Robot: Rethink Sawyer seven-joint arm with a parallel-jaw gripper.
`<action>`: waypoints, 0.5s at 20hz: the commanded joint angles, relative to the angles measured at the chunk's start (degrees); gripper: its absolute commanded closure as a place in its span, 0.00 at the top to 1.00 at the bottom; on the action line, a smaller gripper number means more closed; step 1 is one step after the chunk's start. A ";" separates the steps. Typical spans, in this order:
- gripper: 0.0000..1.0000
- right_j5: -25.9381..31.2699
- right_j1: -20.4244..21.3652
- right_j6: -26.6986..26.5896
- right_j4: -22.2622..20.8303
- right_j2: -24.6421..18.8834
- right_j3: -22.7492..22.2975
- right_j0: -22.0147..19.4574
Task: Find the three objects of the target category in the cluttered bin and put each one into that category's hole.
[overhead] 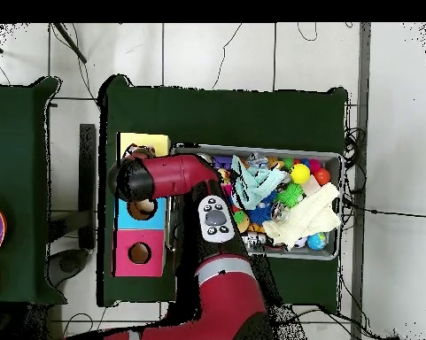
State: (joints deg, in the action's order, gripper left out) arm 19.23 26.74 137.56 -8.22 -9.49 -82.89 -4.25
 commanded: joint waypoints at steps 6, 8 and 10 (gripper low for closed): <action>1.00 2.77 -0.01 -7.04 -8.75 0.27 -11.21 -1.87; 1.00 3.09 0.98 -7.38 -8.71 -0.04 -12.15 -2.33; 1.00 3.59 1.79 -7.34 -8.72 0.31 -12.59 -2.09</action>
State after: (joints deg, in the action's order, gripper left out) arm 18.60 27.35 137.57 -8.42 -9.49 -83.69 -4.26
